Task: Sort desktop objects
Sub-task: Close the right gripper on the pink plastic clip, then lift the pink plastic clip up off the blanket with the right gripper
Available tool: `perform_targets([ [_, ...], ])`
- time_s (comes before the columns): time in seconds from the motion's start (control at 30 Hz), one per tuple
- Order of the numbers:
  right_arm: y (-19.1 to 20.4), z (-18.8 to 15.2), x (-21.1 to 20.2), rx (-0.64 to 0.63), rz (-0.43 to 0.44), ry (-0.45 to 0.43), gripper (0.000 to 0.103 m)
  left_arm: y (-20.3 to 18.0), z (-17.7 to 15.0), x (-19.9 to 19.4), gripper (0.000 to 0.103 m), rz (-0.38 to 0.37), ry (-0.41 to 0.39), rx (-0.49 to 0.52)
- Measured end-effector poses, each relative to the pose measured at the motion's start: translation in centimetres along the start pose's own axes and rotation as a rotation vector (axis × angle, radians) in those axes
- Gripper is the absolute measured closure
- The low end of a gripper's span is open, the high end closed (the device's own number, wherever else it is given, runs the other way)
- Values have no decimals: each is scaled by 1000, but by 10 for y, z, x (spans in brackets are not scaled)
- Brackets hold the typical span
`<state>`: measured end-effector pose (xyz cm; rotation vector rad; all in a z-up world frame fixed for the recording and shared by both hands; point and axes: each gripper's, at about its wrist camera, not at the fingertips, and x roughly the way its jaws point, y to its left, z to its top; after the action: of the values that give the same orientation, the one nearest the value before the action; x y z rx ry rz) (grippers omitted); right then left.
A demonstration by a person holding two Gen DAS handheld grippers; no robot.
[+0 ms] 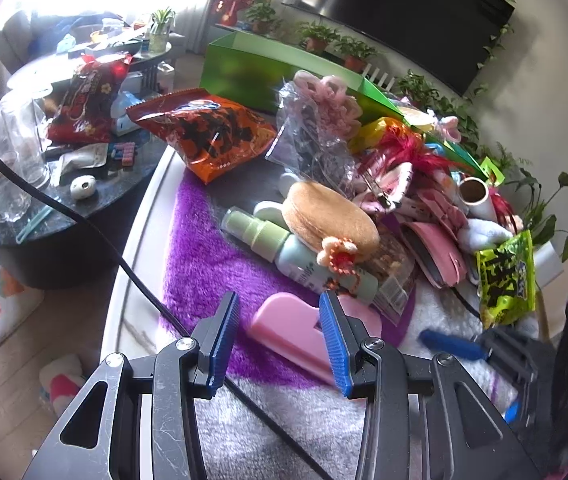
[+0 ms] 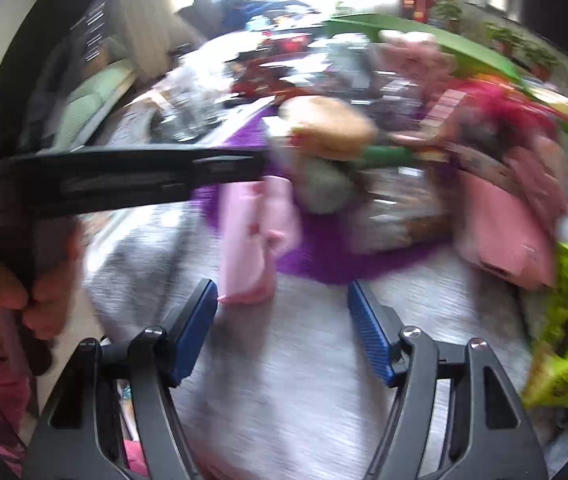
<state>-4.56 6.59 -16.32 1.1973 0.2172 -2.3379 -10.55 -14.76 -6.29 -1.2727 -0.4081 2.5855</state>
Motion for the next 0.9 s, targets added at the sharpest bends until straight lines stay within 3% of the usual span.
perform_targets([
  [0.1, -31, -4, -6, 111, -15, -3, 37, -7, -5, 0, 62, -29, 14, 26],
  [0.17, -44, -5, -8, 169, 4, -9, 45, -13, -9, 2, 62, -45, 36, 47],
  [0.3, -39, 6, -5, 179, 34, -26, 56, -21, -16, 0, 62, -47, 43, 75],
  [0.47, -28, 6, -3, 182, 92, -25, 57, -18, -20, 0, 62, -56, 36, 53],
  [0.63, -25, 6, 6, 212, 118, -8, 82, -20, -23, -1, 62, -57, 38, 66],
  [0.9, -25, 5, 6, 222, 134, 0, 78, -18, -22, 1, 62, -65, 37, 55],
])
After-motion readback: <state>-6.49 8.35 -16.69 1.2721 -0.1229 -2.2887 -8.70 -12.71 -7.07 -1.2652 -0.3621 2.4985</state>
